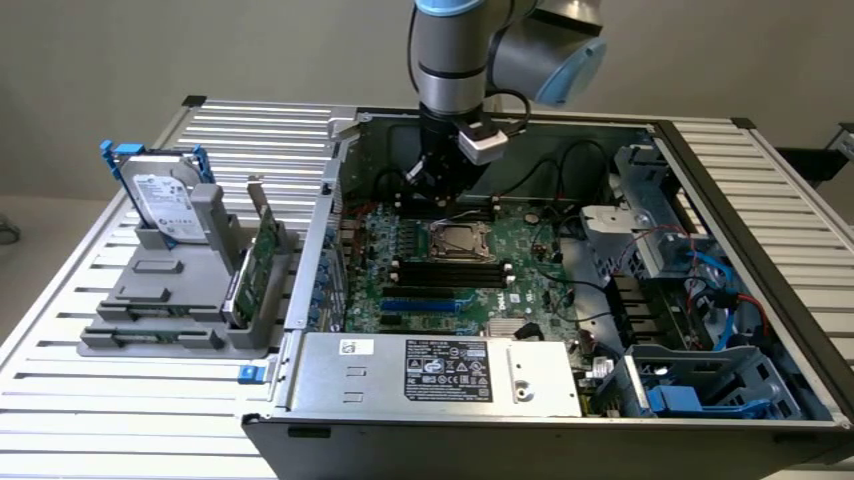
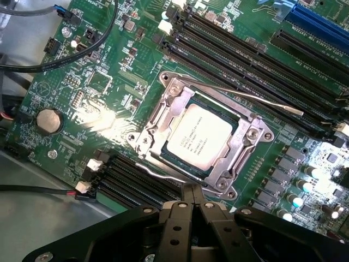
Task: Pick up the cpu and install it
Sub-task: 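Install the first cpu locking lever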
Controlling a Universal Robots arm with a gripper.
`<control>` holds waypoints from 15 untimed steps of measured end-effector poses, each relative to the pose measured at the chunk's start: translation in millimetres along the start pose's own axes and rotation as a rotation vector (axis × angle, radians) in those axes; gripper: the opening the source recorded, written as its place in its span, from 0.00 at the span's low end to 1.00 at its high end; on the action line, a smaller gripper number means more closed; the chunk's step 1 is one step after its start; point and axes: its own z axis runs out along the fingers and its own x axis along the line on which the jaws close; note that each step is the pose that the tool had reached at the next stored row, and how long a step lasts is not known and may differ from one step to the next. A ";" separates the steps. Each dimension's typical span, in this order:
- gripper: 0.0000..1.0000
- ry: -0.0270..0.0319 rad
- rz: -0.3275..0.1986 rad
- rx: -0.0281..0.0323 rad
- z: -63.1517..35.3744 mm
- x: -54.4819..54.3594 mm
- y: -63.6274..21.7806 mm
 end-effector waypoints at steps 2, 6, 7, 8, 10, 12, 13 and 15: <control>0.11 -0.0002 0.004 -0.0002 0.6 0.4 0.2; 0.11 -0.0005 0.014 -0.0007 1.4 1.4 0.8; 0.11 -0.0006 0.017 -0.0008 1.6 1.8 1.0; 0.11 -0.0007 0.019 -0.0009 1.7 2.2 1.2; 0.11 -0.0009 0.025 -0.0011 2.0 3.0 1.6; 0.11 -0.0010 0.030 -0.0014 2.3 3.9 2.1; 0.11 -0.0011 0.033 -0.0014 2.5 4.3 2.3; 0.11 -0.0014 0.039 -0.0017 2.9 5.0 2.7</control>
